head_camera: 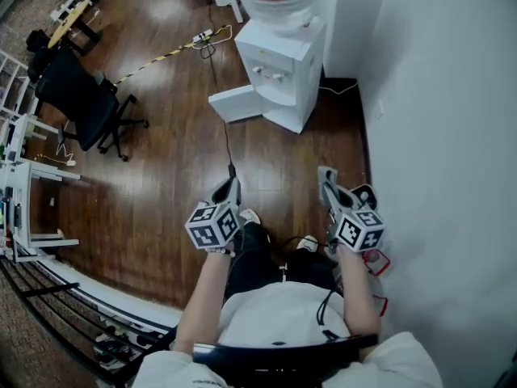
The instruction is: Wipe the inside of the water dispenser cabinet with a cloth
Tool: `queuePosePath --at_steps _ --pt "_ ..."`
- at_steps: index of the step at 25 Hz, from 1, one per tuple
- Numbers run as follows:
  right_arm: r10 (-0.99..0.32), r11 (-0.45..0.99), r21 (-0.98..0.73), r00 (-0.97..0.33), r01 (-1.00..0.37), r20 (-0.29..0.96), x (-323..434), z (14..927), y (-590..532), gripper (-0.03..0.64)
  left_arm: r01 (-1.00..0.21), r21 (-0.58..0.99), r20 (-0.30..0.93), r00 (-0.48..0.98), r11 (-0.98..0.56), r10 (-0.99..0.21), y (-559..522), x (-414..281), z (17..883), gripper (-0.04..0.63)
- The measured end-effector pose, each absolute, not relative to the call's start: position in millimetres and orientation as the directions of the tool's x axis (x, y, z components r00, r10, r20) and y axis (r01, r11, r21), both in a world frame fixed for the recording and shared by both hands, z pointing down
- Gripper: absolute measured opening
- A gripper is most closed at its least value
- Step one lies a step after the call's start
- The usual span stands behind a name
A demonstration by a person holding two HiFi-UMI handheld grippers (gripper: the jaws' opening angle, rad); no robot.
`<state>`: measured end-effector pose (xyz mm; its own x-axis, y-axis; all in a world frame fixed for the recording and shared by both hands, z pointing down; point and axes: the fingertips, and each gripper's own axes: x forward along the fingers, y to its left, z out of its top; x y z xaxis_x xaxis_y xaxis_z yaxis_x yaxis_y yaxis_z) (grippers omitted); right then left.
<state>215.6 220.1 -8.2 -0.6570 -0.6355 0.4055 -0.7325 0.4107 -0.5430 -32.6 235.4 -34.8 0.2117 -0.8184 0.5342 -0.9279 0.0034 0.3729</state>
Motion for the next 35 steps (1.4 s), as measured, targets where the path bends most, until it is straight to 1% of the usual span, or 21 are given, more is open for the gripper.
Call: queuePosePath --at_steps 5,8,11,15,19,24,27,30,35 --pt "-0.648 0.394 -0.562 -0.653 -0.727 0.391 201.0 -0.5 185.5 0.037 -0.919 0.394 0.529 0.235 -0.01 -0.815 197.4 -49.4 -25.2 -0.006" --pt "-0.65 0.423 -0.572 -0.675 -0.703 0.349 175.0 0.9 157.7 0.037 -0.913 0.407 0.53 0.264 -0.031 -0.805 163.8 -65.0 -10.8 -0.006" --pt "-0.681 0.385 -0.601 -0.655 -0.7 0.327 146.2 10.3 123.3 0.037 -0.904 0.422 0.533 0.305 -0.066 -0.789 124.7 -86.9 2.9 -0.006" --pt "-0.677 0.33 -0.607 -0.629 -0.723 0.381 94.3 44.2 78.6 0.035 -0.892 0.44 0.538 0.351 -0.1 -0.766 67.8 -126.5 26.7 -0.006" --pt "-0.666 0.312 -0.532 -0.581 -0.787 0.468 36.5 83.6 33.2 0.035 -0.878 0.455 0.556 0.41 -0.149 -0.723 14.7 -162.1 60.0 -0.006" --pt "-0.673 0.295 -0.508 -0.553 -0.81 0.491 -22.6 123.5 -15.5 0.035 -0.853 0.486 0.578 0.477 -0.19 -0.662 -29.1 -184.8 114.1 -0.006" --pt "-0.663 0.294 -0.507 -0.555 -0.81 0.502 -31.1 154.8 -33.9 0.035 -0.852 0.489 0.589 0.479 -0.185 -0.651 -45.4 -183.6 147.8 -0.006" --pt "-0.648 0.333 -0.469 -0.56 -0.818 0.517 -29.3 190.7 -50.4 0.035 -0.857 0.482 0.589 0.469 -0.179 -0.658 -60.2 -184.6 181.8 -0.006" --pt "-0.686 0.383 -0.41 -0.552 -0.828 0.475 -9.1 245.2 -91.6 0.035 -0.88 0.443 0.582 0.427 -0.17 -0.692 -92.7 -185.0 249.4 -0.006"
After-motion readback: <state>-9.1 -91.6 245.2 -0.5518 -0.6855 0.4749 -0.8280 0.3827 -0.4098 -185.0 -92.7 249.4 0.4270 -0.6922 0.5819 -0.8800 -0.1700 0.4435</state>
